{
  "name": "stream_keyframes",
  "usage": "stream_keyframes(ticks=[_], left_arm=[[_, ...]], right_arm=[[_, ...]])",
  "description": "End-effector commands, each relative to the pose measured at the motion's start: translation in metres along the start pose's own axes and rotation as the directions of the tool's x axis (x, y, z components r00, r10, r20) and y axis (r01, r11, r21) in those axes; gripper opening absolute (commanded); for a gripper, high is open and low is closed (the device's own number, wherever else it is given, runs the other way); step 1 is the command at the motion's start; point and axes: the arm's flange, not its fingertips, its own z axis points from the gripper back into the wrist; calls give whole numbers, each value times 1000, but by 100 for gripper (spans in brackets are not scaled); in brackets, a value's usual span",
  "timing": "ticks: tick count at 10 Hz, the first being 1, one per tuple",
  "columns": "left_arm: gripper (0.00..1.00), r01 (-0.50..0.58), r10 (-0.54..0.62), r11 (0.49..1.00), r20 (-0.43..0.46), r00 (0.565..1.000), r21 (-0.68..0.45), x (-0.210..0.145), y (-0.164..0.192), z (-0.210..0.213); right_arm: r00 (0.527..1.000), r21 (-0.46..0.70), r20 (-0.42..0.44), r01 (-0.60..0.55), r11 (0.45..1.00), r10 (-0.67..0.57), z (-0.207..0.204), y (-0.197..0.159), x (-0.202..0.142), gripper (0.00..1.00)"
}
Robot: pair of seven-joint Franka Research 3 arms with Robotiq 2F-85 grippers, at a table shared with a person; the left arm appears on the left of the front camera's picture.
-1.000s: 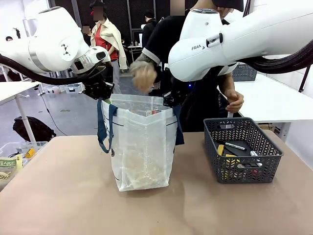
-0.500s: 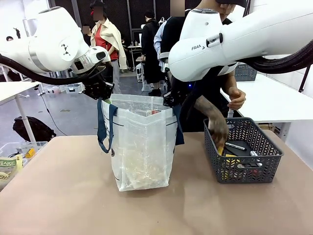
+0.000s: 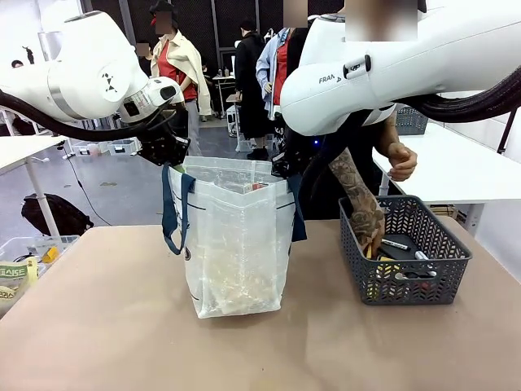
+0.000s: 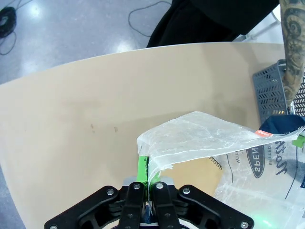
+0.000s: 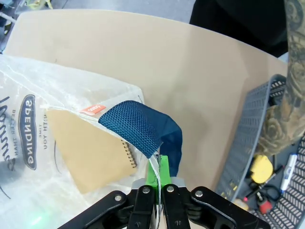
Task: Transfer purchased items from the store into the shopping bag.
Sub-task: Move the Reusable shopping bag to the right side of the table.
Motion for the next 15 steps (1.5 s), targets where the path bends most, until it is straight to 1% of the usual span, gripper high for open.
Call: stream_keyframes(ticks=[1,15], left_arm=[[0,-8,8,1000,0,1000,4,0,3,5],[0,-8,8,1000,0,1000,4,0,3,5]], right_arm=[[1000,3,5,10,1000,-10,1,-3,-1,0],[1000,3,5,10,1000,-10,1,-3,-1,0]])
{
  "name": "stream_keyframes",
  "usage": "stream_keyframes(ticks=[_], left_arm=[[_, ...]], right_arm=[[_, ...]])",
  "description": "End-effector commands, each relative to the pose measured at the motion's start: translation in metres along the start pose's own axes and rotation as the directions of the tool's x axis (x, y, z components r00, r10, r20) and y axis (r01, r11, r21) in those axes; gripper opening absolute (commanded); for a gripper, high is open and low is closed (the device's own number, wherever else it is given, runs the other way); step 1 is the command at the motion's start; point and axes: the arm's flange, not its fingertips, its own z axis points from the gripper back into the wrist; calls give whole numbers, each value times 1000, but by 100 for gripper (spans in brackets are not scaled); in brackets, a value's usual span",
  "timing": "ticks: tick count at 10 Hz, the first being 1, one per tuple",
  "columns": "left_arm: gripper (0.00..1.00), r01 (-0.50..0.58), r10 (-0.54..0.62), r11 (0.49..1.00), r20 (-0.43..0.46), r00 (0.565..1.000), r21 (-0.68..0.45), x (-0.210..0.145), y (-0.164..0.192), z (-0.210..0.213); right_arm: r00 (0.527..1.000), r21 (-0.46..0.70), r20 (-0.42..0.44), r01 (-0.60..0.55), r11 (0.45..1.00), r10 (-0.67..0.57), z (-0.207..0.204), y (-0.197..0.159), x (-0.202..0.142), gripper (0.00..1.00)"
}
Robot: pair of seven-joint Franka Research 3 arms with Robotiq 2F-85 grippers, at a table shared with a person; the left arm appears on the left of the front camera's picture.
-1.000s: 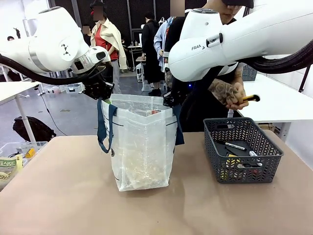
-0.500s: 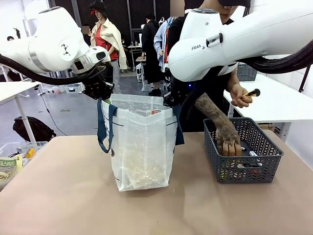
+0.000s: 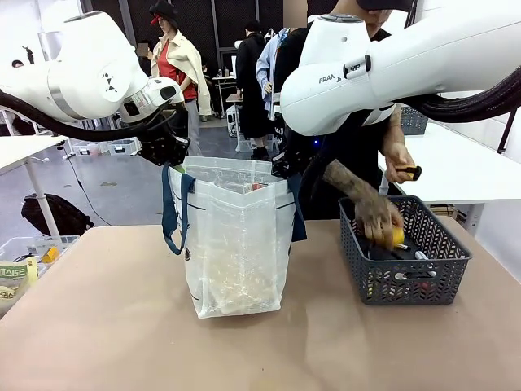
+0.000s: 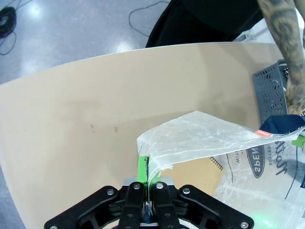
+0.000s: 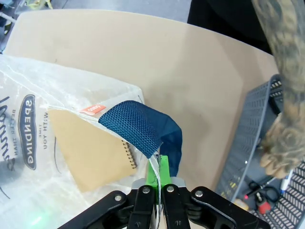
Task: Transfer purchased items from the store into the shopping bag.
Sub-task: Move the Reusable shopping bag to the right side of the table.
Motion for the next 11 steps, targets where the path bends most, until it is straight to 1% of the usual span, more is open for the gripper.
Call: stream_keyframes(ticks=[1,11], left_arm=[[0,-8,8,1000,0,1000,4,0,3,5],[0,-8,8,1000,0,1000,4,0,3,5]], right_arm=[[1000,3,5,10,1000,-10,1,-3,-1,0],[1000,3,5,10,1000,-10,1,-3,-1,0]])
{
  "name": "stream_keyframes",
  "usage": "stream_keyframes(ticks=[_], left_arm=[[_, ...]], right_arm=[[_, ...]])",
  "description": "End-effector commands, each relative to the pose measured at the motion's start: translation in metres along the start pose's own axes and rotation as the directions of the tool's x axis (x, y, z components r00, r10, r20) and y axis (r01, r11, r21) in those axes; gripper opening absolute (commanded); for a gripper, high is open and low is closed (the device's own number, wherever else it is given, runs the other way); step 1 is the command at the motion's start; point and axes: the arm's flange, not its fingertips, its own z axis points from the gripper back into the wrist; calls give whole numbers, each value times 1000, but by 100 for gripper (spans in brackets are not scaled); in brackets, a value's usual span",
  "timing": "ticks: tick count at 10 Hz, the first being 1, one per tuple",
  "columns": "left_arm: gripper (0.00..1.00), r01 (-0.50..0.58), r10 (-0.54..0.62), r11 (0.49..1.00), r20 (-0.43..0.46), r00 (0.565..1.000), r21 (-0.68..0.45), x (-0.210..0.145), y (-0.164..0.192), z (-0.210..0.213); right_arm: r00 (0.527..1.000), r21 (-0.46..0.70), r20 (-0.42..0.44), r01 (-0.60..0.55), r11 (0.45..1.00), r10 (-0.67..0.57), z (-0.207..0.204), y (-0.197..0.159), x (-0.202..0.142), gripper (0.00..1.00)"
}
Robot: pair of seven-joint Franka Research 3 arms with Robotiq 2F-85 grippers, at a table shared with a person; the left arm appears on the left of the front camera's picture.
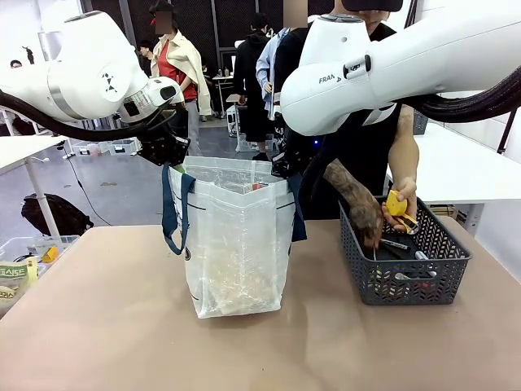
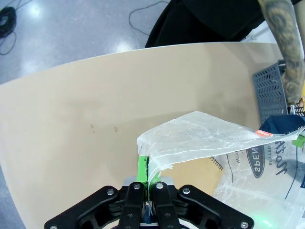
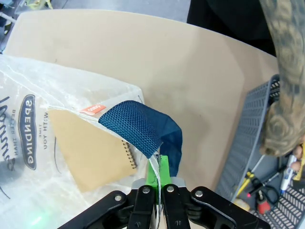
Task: Transfer purchased items from the store into the shopping bag.
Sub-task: Move the Reusable shopping bag to the right side of the table.
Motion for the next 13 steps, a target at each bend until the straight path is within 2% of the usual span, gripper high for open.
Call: stream_keyframes(ticks=[1,13], left_arm=[[0,-8,8,1000,0,1000,4,0,3,5],[0,-8,8,1000,0,1000,4,0,3,5]], right_arm=[[1000,3,5,10,1000,-10,1,-3,-1,0],[1000,3,5,10,1000,-10,1,-3,-1,0]])
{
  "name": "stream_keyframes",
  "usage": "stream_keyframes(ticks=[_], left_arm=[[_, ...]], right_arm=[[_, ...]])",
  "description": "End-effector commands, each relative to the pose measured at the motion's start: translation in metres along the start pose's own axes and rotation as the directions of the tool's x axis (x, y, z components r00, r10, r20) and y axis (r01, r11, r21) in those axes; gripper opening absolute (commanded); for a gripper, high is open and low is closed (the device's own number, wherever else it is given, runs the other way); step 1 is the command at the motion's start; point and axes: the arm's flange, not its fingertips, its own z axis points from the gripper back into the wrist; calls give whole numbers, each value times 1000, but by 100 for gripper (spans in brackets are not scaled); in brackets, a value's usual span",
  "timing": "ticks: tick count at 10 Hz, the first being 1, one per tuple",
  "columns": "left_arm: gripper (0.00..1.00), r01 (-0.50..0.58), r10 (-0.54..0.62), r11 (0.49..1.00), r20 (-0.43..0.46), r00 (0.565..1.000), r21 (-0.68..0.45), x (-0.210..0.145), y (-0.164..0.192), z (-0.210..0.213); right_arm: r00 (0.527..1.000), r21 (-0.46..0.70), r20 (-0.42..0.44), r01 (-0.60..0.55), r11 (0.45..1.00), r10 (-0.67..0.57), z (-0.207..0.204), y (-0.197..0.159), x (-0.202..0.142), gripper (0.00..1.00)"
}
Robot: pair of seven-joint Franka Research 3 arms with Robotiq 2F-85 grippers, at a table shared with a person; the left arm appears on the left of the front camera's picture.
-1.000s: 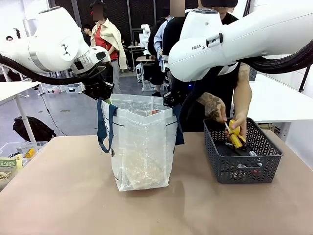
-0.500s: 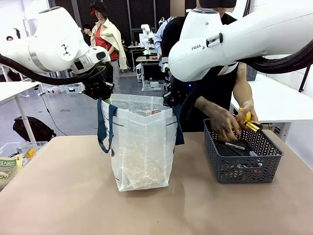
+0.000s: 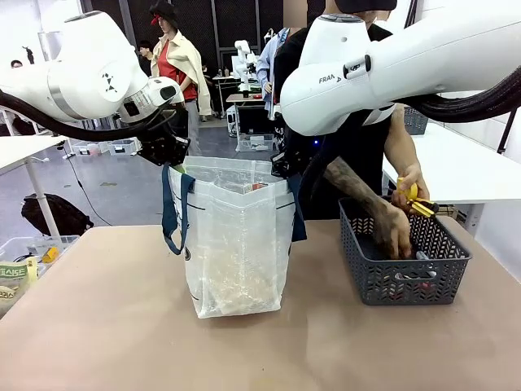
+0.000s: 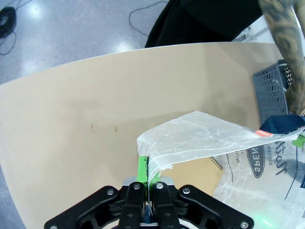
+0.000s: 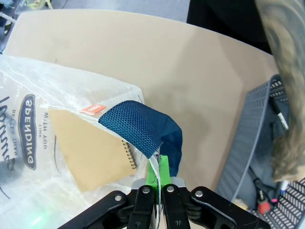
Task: Transfer purchased items from the store into the shopping bag.
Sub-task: Move the Reusable shopping bag to the right side of the table.
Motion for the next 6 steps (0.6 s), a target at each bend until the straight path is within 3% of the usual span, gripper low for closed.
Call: stream_keyframes(ticks=[1,6], left_arm=[[0,-8,8,1000,0,1000,4,0,3,5],[0,-8,8,1000,0,1000,4,0,3,5]], right_arm=[[1000,3,5,10,1000,-10,1,-3,-1,0],[1000,3,5,10,1000,-10,1,-3,-1,0]])
